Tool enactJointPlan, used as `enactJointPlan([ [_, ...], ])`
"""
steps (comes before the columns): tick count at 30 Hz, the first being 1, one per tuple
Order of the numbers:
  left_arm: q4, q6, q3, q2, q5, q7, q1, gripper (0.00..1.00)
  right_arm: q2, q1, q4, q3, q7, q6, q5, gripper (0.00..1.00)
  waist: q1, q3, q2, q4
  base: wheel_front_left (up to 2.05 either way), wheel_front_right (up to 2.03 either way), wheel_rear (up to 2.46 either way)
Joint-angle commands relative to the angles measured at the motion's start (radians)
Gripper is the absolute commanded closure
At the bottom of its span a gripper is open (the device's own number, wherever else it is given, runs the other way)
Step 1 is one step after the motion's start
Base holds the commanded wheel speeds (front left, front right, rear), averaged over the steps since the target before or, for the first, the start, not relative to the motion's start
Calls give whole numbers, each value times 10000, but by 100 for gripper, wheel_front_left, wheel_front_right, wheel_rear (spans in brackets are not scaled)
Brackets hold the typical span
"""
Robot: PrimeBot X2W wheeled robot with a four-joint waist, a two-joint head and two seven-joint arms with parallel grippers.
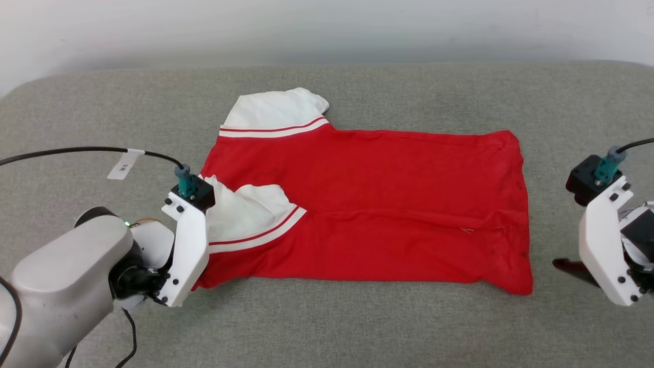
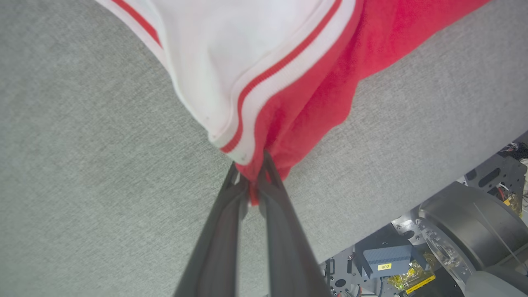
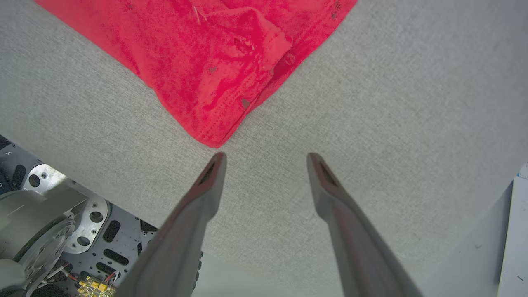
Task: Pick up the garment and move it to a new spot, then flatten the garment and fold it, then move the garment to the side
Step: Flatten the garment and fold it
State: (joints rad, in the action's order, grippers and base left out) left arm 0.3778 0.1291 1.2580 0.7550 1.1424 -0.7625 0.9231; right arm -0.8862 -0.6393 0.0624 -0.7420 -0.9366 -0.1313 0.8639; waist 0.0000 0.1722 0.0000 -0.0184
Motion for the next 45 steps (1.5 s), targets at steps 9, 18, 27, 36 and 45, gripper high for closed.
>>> enactJointPlan([
  [9,-388,-5,163,-28,-125,221,519,100,1791,620,2774,-169,750,10,-85,0,0,756,0,327,0,0,0],
  [18,-309,-4,207,26,-128,384,326,100,2218,862,3745,-950,1676,15,199,100,0,824,0,304,0,0,0],
  [27,-232,-4,225,219,218,588,-317,100,1192,461,3186,-1034,2671,15,878,100,0,-241,0,268,0,0,0],
  [36,-892,-3,225,640,384,604,-1246,100,-170,1348,1953,-1223,2958,13,1644,100,0,-989,0,416,0,0,0],
  [45,-873,-5,223,746,302,837,-2127,100,-828,2991,1285,-966,3080,15,2099,100,0,-1012,0,474,0,0,0],
])
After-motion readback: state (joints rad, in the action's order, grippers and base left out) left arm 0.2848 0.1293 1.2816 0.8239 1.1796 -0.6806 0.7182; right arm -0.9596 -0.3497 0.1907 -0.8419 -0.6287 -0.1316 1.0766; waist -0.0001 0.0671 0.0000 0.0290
